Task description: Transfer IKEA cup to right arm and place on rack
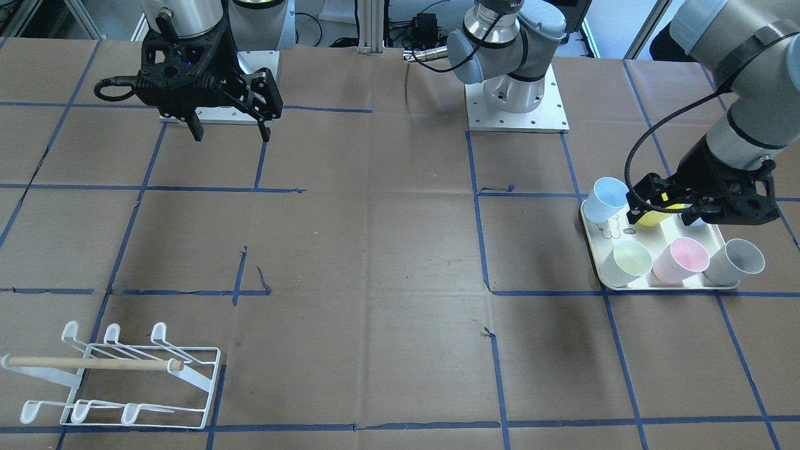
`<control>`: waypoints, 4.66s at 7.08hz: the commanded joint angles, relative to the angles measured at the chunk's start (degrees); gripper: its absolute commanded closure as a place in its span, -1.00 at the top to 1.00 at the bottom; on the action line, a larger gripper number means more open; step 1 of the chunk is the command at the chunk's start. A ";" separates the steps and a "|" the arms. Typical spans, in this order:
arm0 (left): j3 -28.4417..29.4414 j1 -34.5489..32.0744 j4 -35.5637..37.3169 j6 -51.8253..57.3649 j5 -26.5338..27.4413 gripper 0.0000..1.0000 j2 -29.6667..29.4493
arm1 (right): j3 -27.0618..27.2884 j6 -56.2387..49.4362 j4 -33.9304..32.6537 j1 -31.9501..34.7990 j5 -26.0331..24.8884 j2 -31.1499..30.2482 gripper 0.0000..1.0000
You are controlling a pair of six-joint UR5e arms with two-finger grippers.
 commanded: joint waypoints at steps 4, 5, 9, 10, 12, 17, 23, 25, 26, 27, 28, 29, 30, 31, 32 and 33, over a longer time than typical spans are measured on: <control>-6.60 0.92 7.85 0.75 -0.09 0.99 -4.76 | 2.68 0.52 -16.92 0.09 0.27 6.19 1.00; -7.56 0.92 9.77 0.66 -0.09 0.99 -4.94 | 2.68 1.13 -20.08 0.09 3.15 7.16 1.00; -10.21 1.09 15.14 0.66 0.35 0.99 -8.44 | 2.94 14.46 -31.43 0.18 8.42 9.72 1.00; -10.65 1.79 15.41 0.66 0.26 0.99 -8.89 | 2.77 17.89 -32.32 0.18 9.32 9.72 1.00; -10.74 2.15 16.11 0.75 0.35 0.98 -9.07 | 3.03 18.27 -35.64 0.26 12.73 10.33 0.99; -9.69 2.23 16.38 1.36 0.35 -1.00 -9.08 | 5.66 38.65 -56.91 0.18 18.72 13.94 1.00; 8.63 1.27 -5.00 0.75 0.00 -1.00 -3.63 | 17.34 62.09 -86.34 0.53 22.94 13.94 1.00; 13.60 0.92 -9.90 1.27 -0.96 -1.00 -3.71 | 19.99 69.02 -96.36 0.61 23.04 13.94 1.00; 13.69 0.05 -9.99 2.15 -5.67 -1.00 -2.76 | 20.00 73.51 -99.97 0.62 23.04 13.94 1.00; 13.70 -0.92 -9.55 2.94 -11.63 -1.00 -1.79 | 20.08 74.78 -100.36 0.62 22.86 13.94 1.00; 12.30 -1.19 -8.85 4.25 -19.17 -1.00 -0.30 | 20.61 74.96 -100.36 0.62 22.25 14.03 1.00; 11.77 -1.11 -6.76 6.27 -25.95 -1.00 0.41 | 21.13 75.23 -100.79 0.53 21.72 14.11 1.00; 10.54 -1.19 -1.52 6.46 -29.85 -1.00 0.24 | 21.31 77.14 -102.89 0.53 21.46 14.12 1.00; 7.31 -1.19 7.76 6.55 -37.28 -1.00 -0.71 | 22.01 77.42 -103.52 0.61 21.63 14.29 1.00; 3.45 -1.19 16.81 6.55 -42.49 -1.00 -0.99 | 23.15 77.34 -103.61 0.62 21.63 14.29 1.00; 0.37 -1.28 22.82 6.72 -48.02 -1.00 -0.55 | 24.81 77.34 -103.00 0.62 21.72 14.20 1.00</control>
